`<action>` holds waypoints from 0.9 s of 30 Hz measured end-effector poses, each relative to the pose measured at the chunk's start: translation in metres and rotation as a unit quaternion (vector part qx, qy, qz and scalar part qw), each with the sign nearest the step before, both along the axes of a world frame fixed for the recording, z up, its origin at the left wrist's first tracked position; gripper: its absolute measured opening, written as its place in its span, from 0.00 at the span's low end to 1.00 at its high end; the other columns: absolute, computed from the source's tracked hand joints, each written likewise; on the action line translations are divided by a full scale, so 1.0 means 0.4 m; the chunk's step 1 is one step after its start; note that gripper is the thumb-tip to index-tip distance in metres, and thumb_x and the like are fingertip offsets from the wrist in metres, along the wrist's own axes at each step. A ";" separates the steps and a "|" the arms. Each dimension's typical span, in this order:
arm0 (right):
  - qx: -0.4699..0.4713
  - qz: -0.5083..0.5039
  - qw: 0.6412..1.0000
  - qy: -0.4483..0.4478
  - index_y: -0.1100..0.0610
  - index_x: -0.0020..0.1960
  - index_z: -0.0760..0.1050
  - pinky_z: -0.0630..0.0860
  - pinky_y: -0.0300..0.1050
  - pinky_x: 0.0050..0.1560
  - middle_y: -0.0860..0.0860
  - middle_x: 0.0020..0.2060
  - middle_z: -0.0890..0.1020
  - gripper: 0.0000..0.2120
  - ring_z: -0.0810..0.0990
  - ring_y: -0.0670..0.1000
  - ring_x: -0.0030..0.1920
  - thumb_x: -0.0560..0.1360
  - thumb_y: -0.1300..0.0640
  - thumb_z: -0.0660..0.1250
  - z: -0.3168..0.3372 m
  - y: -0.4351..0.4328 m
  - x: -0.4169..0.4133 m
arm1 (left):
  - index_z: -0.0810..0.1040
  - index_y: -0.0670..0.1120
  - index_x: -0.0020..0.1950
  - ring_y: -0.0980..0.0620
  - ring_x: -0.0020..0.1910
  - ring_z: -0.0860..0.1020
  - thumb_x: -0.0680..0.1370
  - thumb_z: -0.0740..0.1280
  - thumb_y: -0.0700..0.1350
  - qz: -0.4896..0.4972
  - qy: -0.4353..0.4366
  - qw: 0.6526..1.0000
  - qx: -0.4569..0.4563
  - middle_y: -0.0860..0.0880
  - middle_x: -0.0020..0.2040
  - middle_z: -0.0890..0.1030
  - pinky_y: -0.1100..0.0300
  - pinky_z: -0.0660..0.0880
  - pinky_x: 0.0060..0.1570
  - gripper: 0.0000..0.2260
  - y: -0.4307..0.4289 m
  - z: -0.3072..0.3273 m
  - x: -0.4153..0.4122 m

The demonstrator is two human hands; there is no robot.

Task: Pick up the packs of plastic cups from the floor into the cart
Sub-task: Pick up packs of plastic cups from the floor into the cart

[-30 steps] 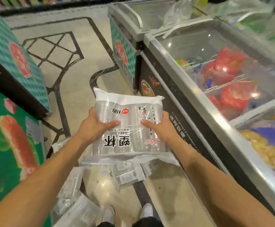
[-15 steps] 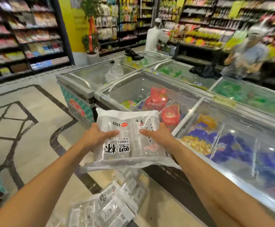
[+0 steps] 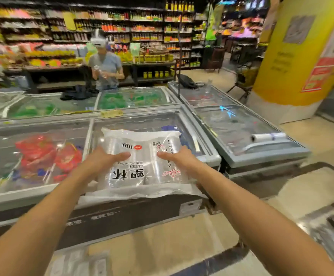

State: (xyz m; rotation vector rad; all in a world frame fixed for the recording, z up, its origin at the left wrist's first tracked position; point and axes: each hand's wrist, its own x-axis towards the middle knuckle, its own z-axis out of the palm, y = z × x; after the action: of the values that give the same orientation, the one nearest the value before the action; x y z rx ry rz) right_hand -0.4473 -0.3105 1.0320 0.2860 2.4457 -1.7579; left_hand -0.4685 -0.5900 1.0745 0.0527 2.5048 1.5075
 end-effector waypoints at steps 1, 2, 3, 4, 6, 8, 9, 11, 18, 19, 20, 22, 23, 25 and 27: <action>-0.004 -0.029 1.000 -0.001 0.55 0.76 0.67 0.74 0.47 0.61 0.45 0.65 0.76 0.47 0.76 0.50 0.60 0.68 0.34 0.83 0.004 0.086 0.021 | 0.74 0.47 0.59 0.48 0.50 0.78 0.76 0.79 0.58 -0.015 0.000 1.000 -0.006 0.48 0.58 0.80 0.54 0.72 0.49 0.22 0.088 0.006 -0.014; -0.004 -0.061 0.998 0.001 0.57 0.75 0.69 0.76 0.45 0.58 0.47 0.65 0.78 0.47 0.78 0.50 0.59 0.68 0.34 0.83 0.013 0.169 0.049 | 0.74 0.48 0.51 0.50 0.45 0.78 0.77 0.79 0.55 -0.033 0.006 0.999 -0.002 0.49 0.52 0.80 0.55 0.71 0.44 0.17 0.177 0.023 -0.007; -0.007 -0.086 0.996 0.002 0.58 0.74 0.72 0.77 0.42 0.55 0.48 0.64 0.81 0.46 0.81 0.50 0.59 0.67 0.34 0.83 0.021 0.246 0.078 | 0.73 0.51 0.47 0.53 0.42 0.77 0.77 0.79 0.54 -0.063 0.017 0.998 -0.002 0.51 0.47 0.80 0.56 0.71 0.40 0.16 0.257 0.025 -0.015; -0.011 -0.097 0.995 0.015 0.57 0.73 0.74 0.79 0.40 0.53 0.49 0.64 0.83 0.47 0.83 0.49 0.59 0.64 0.33 0.85 0.020 0.327 0.106 | 0.73 0.53 0.46 0.55 0.40 0.77 0.77 0.79 0.54 -0.083 0.020 0.996 -0.011 0.52 0.45 0.79 0.56 0.71 0.38 0.15 0.350 0.044 0.000; -0.021 -0.146 0.989 0.016 0.53 0.72 0.77 0.83 0.43 0.55 0.48 0.63 0.86 0.50 0.87 0.48 0.57 0.58 0.31 0.87 0.028 0.478 0.170 | 0.76 0.54 0.49 0.57 0.42 0.78 0.77 0.80 0.54 -0.126 0.017 0.992 0.002 0.53 0.46 0.81 0.57 0.71 0.40 0.13 0.510 0.041 -0.008; -0.034 -0.176 0.984 0.013 0.53 0.68 0.80 0.83 0.36 0.47 0.46 0.56 0.88 0.33 0.89 0.43 0.48 0.68 0.42 0.86 0.043 0.626 0.248 | 0.80 0.51 0.55 0.54 0.45 0.82 0.75 0.81 0.56 -0.164 0.013 0.986 0.003 0.51 0.49 0.85 0.58 0.74 0.41 0.17 0.678 0.034 -0.005; -0.041 -0.183 0.982 0.020 0.54 0.66 0.82 0.82 0.34 0.43 0.46 0.53 0.88 0.25 0.88 0.40 0.45 0.73 0.48 0.83 0.048 0.700 0.290 | 0.81 0.49 0.59 0.53 0.46 0.83 0.73 0.82 0.58 -0.186 0.018 0.982 0.003 0.51 0.51 0.85 0.59 0.76 0.42 0.21 0.764 0.028 -0.001; -0.035 -0.221 0.974 0.032 0.56 0.63 0.84 0.82 0.34 0.42 0.49 0.51 0.89 0.20 0.88 0.40 0.43 0.75 0.51 0.82 0.043 0.848 0.374 | 0.82 0.48 0.60 0.56 0.45 0.84 0.74 0.82 0.56 -0.227 0.013 0.974 -0.002 0.51 0.51 0.86 0.64 0.79 0.45 0.21 0.944 0.013 0.019; -0.027 -0.351 0.936 0.003 0.51 0.68 0.79 0.82 0.42 0.57 0.45 0.57 0.86 0.38 0.87 0.46 0.56 0.65 0.34 0.85 -0.037 1.279 0.659 | 0.85 0.43 0.57 0.63 0.30 0.83 0.78 0.79 0.48 -0.357 -0.031 0.934 -0.010 0.56 0.35 0.87 0.70 0.77 0.31 0.12 1.512 -0.067 0.172; -0.024 -0.378 0.925 -0.003 0.52 0.69 0.77 0.80 0.47 0.62 0.46 0.60 0.85 0.43 0.86 0.49 0.58 0.62 0.31 0.84 -0.041 1.331 0.707 | 0.85 0.42 0.60 0.62 0.33 0.85 0.77 0.80 0.50 -0.383 -0.034 0.923 -0.004 0.56 0.38 0.88 0.70 0.77 0.31 0.16 1.596 -0.086 0.195; -0.020 -0.400 0.916 -0.009 0.53 0.67 0.77 0.78 0.48 0.64 0.46 0.59 0.84 0.42 0.84 0.50 0.57 0.63 0.31 0.84 -0.057 1.389 0.751 | 0.85 0.43 0.62 0.61 0.35 0.86 0.74 0.82 0.52 -0.410 -0.040 0.911 -0.001 0.54 0.42 0.89 0.69 0.79 0.33 0.21 1.674 -0.096 0.231; -0.017 -0.433 0.901 -0.018 0.53 0.65 0.77 0.76 0.48 0.63 0.48 0.58 0.84 0.35 0.83 0.50 0.55 0.68 0.34 0.82 -0.084 1.487 0.838 | 0.82 0.45 0.57 0.63 0.33 0.85 0.73 0.82 0.51 -0.457 -0.058 0.888 -0.007 0.50 0.40 0.89 0.69 0.79 0.32 0.18 1.815 -0.112 0.303; -0.018 -0.453 0.891 -0.012 0.53 0.69 0.75 0.77 0.52 0.67 0.50 0.64 0.84 0.40 0.83 0.52 0.60 0.67 0.32 0.82 -0.105 1.531 0.878 | 0.80 0.46 0.52 0.64 0.30 0.84 0.75 0.80 0.47 -0.476 -0.067 0.877 -0.005 0.51 0.34 0.88 0.69 0.79 0.32 0.12 1.879 -0.126 0.330; -0.023 -0.486 0.874 -0.011 0.54 0.82 0.65 0.72 0.56 0.75 0.53 0.78 0.74 0.56 0.76 0.58 0.74 0.65 0.27 0.80 -0.139 1.613 0.947 | 0.82 0.44 0.54 0.54 0.38 0.89 0.73 0.80 0.49 -0.518 -0.076 0.852 -0.018 0.46 0.41 0.89 0.54 0.87 0.47 0.15 2.018 -0.172 0.366; -0.028 -0.520 0.853 -0.008 0.56 0.86 0.55 0.68 0.55 0.76 0.54 0.83 0.65 0.60 0.69 0.59 0.79 0.68 0.29 0.79 -0.183 1.687 1.009 | 0.84 0.44 0.61 0.41 0.48 0.89 0.73 0.82 0.52 -0.555 -0.089 0.827 -0.023 0.42 0.51 0.90 0.38 0.84 0.58 0.22 2.146 -0.217 0.390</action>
State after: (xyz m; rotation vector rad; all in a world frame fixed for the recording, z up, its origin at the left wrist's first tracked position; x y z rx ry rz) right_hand -0.0439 0.3643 0.9589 1.8851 2.3336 -2.0504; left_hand -0.3124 0.2685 0.9876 1.0858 1.7204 0.8547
